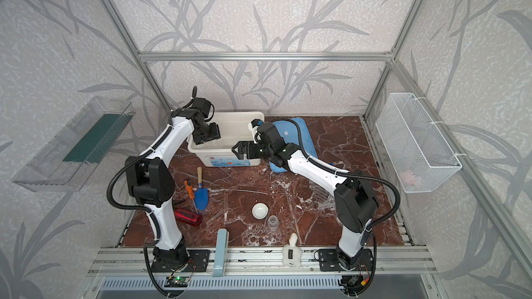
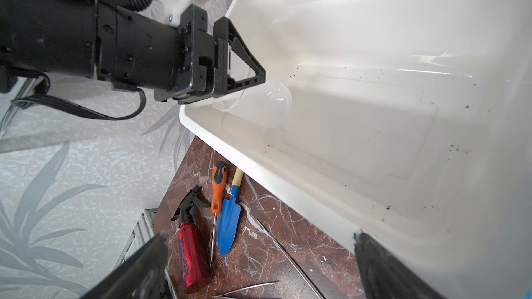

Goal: Organize the chemistry lab equipment
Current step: 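Lift the measuring cup and carry it over the white bin with the left gripper, then lower the measuring cup into the white bin and open the left gripper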

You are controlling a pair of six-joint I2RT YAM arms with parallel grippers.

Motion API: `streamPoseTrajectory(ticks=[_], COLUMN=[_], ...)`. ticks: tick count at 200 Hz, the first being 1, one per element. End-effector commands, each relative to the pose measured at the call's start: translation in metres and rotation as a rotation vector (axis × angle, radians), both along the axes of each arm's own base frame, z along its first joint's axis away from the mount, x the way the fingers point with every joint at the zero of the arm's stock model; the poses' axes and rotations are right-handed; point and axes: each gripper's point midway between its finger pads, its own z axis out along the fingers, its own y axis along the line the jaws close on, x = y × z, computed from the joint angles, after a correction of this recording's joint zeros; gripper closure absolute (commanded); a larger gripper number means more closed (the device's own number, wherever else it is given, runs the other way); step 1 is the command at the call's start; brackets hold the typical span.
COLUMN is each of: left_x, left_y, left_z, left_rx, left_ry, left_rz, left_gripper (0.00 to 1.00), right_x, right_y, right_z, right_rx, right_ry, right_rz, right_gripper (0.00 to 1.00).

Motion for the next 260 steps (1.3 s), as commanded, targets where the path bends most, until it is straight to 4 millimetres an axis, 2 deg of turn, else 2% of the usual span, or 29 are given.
streamPoseTrajectory(ticks=[1, 32, 65, 98, 157, 219, 237, 260], left_x=[0.017, 0.041, 0.053, 0.052, 0.050, 0.051, 0.049, 0.049], left_y=[-0.001, 0.001, 0.006, 0.005, 0.001, 0.002, 0.002, 0.001], left_z=[0.001, -0.006, -0.018, -0.037, -0.070, -0.084, -0.088, -0.083], left_rx=[0.002, 0.034, 0.079, 0.084, 0.073, 0.095, 0.099, 0.096], left_ry=[-0.018, -0.006, 0.013, 0.041, 0.065, 0.074, 0.089, 0.076], left_rz=[-0.002, -0.002, -0.001, -0.002, -0.001, -0.007, -0.014, -0.013], left_gripper=[0.34, 0.34, 0.34, 0.33, 0.30, 0.27, 0.19, 0.16], right_x=[-0.002, 0.000, 0.002, 0.003, 0.003, 0.002, 0.001, 0.001], right_y=[-0.004, -0.005, -0.001, 0.002, 0.001, -0.001, -0.002, -0.004], right_z=[0.022, 0.023, 0.028, 0.029, 0.019, 0.016, 0.015, 0.016], right_rx=[0.037, 0.019, 0.010, 0.013, 0.007, 0.005, 0.002, 0.002], right_ry=[-0.051, -0.064, -0.073, -0.076, -0.062, -0.064, -0.061, -0.063], right_rz=[-0.010, -0.008, 0.007, 0.015, 0.014, 0.009, 0.008, 0.002], right_gripper=[0.01, 0.01, 0.01, 0.01, 0.01, 0.01, 0.01, 0.01])
